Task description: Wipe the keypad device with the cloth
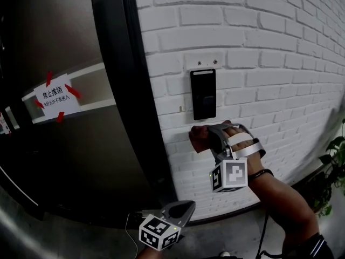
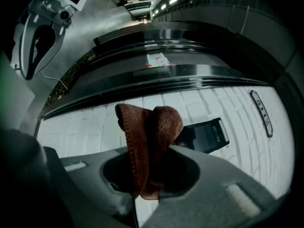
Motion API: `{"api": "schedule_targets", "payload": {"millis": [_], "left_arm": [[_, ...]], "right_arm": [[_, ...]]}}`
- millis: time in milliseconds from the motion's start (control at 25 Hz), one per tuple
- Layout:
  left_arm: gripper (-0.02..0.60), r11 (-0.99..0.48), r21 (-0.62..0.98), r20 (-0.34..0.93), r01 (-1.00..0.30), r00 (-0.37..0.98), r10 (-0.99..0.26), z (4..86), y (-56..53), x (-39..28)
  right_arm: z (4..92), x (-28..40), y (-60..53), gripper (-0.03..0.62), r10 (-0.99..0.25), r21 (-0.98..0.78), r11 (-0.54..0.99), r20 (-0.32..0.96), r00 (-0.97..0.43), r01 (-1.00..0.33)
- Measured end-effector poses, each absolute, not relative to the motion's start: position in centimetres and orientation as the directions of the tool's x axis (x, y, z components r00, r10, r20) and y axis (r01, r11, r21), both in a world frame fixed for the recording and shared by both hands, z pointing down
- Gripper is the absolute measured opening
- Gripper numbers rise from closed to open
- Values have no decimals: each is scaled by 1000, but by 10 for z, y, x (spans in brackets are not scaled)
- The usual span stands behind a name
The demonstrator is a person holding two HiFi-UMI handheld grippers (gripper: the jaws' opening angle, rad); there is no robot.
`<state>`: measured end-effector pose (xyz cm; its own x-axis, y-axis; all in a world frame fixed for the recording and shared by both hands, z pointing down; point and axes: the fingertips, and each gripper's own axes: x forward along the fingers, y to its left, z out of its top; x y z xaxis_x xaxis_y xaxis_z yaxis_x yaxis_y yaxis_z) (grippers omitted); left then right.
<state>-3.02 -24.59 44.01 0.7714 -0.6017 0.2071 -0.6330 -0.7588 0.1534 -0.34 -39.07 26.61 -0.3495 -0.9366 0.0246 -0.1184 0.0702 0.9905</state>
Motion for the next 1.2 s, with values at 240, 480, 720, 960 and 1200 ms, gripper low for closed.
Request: {"api": "schedule_targets", "payload": {"millis": [240,480,720,960,1200], "left_arm": [[17,-745,145,199,-651,756,-623,436,-249,-41],[17,-748,138,206,-649,757,-619,436,-250,-40],[15,-731,131,186,-670,741,-646,433,-252,-47],[17,-727,146,183,-671,741,-647,432,-250,-47],[17,-718,149,191,-680,732,-654,435,-252,-50]], "right_arm": [[185,-1,-368,52,-930,988,-87,-126,-345,-126],[124,-9,-368,52,-913,972,-219,-234,-334,-81],[101,-12,-385,52,-908,961,-269,-275,-316,-63],[99,-17,-408,52,-906,949,-312,-309,-290,-39],[107,-19,-416,52,-896,942,-331,-332,-295,-57]]}}
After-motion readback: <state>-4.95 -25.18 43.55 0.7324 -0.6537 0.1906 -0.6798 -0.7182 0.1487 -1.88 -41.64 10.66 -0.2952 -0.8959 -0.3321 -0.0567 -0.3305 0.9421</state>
